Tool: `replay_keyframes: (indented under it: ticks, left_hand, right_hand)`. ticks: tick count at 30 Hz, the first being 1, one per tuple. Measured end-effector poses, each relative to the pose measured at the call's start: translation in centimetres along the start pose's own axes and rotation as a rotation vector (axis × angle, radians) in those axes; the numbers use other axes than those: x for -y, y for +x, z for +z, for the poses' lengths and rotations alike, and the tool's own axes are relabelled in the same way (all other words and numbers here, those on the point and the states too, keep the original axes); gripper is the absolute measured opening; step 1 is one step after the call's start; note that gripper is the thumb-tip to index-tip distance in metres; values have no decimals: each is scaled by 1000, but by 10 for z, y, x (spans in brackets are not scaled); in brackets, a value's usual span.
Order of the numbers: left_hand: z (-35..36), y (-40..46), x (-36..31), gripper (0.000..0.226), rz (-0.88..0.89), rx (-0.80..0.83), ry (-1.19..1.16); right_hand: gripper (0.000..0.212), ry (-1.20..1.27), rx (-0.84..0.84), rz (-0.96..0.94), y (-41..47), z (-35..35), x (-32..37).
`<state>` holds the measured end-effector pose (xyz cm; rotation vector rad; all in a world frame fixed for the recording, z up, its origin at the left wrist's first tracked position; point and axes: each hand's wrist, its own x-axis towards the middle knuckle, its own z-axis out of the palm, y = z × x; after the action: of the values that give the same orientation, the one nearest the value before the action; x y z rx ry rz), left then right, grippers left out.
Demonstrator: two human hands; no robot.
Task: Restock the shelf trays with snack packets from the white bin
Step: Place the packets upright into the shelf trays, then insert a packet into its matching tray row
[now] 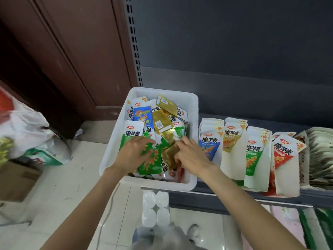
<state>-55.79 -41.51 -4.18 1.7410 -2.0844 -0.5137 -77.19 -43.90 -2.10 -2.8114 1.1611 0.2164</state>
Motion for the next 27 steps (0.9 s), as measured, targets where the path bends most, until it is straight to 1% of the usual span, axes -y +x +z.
replay_keyframes:
  ticks: [2,3,5,6,7,8,9,11,12,14,16,18,20,22,25,27]
  left_hand:
    - [-4,9,3,33,15,53,-76]
    - [-7,13,1,40,3,91,-163]
    - [-16,18,-8,54,-69,243,-416]
    - [-19,19,-13,57,-100,339,-528]
    - [-21,21,-18,55,-101,416,-588]
    - [-20,22,-21,51,-69,457,-581]
    - [-19,24,-24,45,-24,450,-543]
    - [-19,29,-27,30,41,320,-437]
    - [-20,32,-27,28,36,249,-425]
    - [-21,37,-22,27,-14,169,-490]
    - [-22,41,-15,26,-81,131,-573]
    - [-23,42,-10,25,-119,85,-661]
    - [-25,42,-9,24,-135,52,-747]
    - [-28,41,-13,22,-110,49,-804]
    - [-31,42,-30,24,-8,83,-775]
    - [-31,41,-47,27,71,128,-719]
  right_hand:
    - [19,26,-5,-22,8,-2,0]
    - [17,58,-31,-26,11,-4,-1]
    - [13,148,-142,2,14,-9,-3]
    - [11,179,-217,27,15,-11,-2]
    - [8,197,-287,53,15,-13,-1]
    - [7,205,-344,80,14,-15,2]
    - [7,205,-401,111,14,-16,4]
    - [14,202,-517,211,12,-17,8]
    - [20,234,-590,302,10,-18,10]
    - [33,436,-731,545,2,-19,9]
    - [39,669,-832,736,-8,-19,8]
    - [42,788,-828,825,-17,-18,6]
    - [45,911,-781,832,-21,-18,4]
    - [51,1075,-752,813,-23,-25,4]
    - [61,1270,-782,751,-31,-40,1]
    - [56,1303,-828,699,-46,-49,-4]
